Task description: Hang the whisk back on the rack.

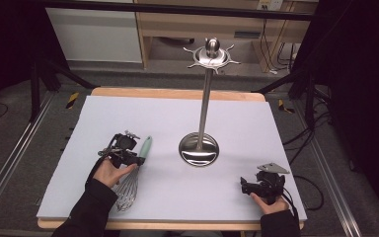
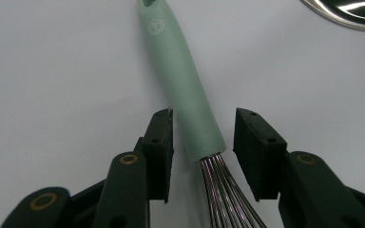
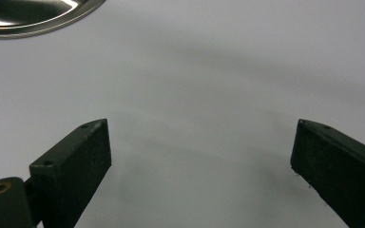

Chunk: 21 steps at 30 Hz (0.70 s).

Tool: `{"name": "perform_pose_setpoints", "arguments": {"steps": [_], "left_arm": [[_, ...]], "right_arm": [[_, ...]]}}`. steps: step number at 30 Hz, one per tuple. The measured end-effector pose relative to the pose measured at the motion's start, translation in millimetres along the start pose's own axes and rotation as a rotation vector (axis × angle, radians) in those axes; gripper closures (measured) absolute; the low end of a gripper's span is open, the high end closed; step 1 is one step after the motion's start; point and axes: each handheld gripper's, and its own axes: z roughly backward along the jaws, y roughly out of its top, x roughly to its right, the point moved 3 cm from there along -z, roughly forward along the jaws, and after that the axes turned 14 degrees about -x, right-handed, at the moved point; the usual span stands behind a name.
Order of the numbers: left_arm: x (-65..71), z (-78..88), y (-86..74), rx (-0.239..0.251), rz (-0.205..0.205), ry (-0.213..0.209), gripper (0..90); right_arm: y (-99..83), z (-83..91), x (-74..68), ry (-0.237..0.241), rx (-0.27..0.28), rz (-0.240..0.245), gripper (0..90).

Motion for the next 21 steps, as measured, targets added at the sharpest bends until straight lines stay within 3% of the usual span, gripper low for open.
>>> {"name": "perform_pose_setpoints", "arguments": {"steps": [6,21], "left_arm": [[-1.0,-10.0,1.2,-0.032,0.02,-0.009,60.9],[-7.4,-18.1,3.1,-0.074,0.07,-0.103,64.0]], "right_arm": [[-0.2,-0.3,0.0,0.002,-0.002,0.002,6.6],[-0.2,-0.9,-0.4,0.004,-0.007,0.003,6.7]]}}
